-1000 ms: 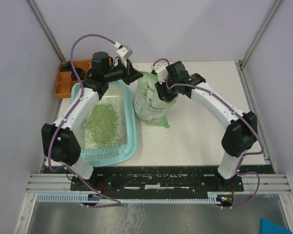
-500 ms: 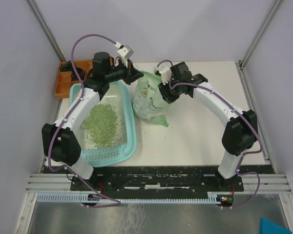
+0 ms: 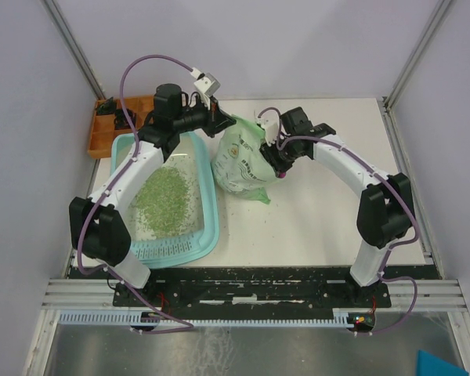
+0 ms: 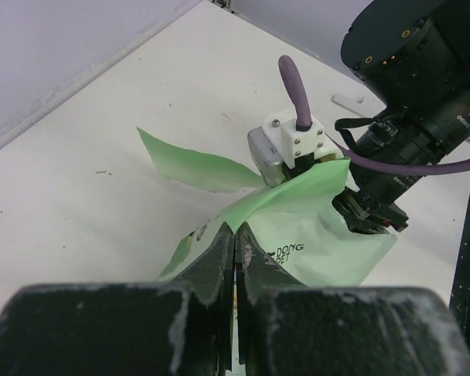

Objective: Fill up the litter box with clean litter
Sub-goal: 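Scoop the cat litter from the cat litter bag.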

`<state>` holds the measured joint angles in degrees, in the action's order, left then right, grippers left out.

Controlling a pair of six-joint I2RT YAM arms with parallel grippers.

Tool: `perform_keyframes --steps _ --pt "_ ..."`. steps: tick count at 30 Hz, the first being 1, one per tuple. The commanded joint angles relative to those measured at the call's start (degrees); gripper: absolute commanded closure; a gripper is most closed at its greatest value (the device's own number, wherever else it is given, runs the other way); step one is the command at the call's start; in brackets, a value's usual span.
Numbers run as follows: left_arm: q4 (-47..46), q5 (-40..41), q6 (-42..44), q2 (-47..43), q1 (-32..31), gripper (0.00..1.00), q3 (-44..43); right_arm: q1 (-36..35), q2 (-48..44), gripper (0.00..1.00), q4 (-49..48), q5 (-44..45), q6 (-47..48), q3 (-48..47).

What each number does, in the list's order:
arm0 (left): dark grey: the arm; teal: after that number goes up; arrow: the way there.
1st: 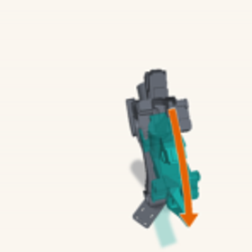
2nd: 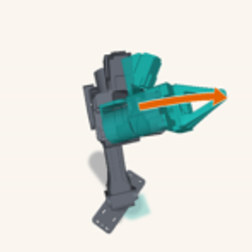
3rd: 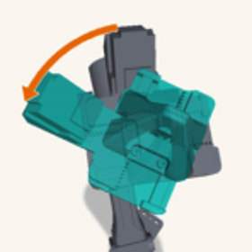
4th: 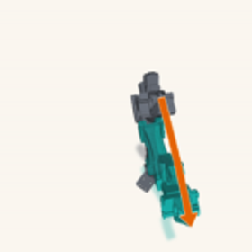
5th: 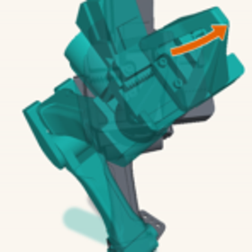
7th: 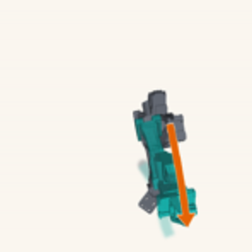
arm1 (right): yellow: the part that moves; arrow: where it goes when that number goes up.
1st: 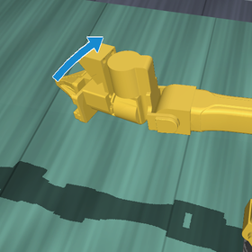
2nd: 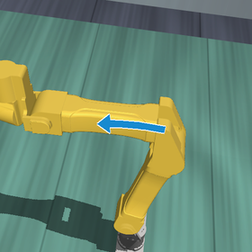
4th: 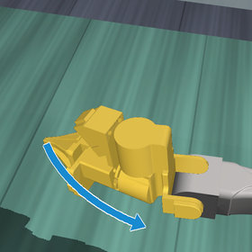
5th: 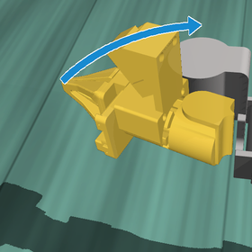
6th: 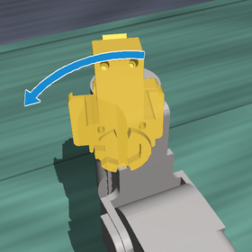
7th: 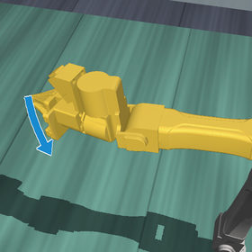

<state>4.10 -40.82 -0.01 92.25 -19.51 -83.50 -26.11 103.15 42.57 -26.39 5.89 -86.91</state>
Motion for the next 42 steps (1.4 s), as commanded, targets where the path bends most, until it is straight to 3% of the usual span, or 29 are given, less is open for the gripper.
perform_keyframes --steps 1,9,15,22,42 --pt "-9.02 -1.5 -2.64 -1.03 -0.84 0.97 -4.72 0.18 1.58 0.98 6.11 -9.8 -0.98 -2.73" --pt "-8.76 -1.37 -2.27 -1.02 -1.05 0.97 -4.51 0.28 -0.47 0.98 -0.27 -16.48 -7.76 -3.3" --pt "-8.67 -1.72 -2.33 -0.93 -1.04 0.97 -4.25 0.31 -4.09 0.98 -7.98 -6.84 -11.82 -1.16" --pt "-9.12 -1.72 -2.35 -1.32 -1.14 0.97 -3.34 0.58 -2.97 0.98 -8.41 3.56 -12.7 -5.19" --pt "-9.81 -1.9 -3.14 -1.8 -1.15 0.97 -1.64 0.89 1.49 0.98 -12.11 3.98 -17.98 -11.48"
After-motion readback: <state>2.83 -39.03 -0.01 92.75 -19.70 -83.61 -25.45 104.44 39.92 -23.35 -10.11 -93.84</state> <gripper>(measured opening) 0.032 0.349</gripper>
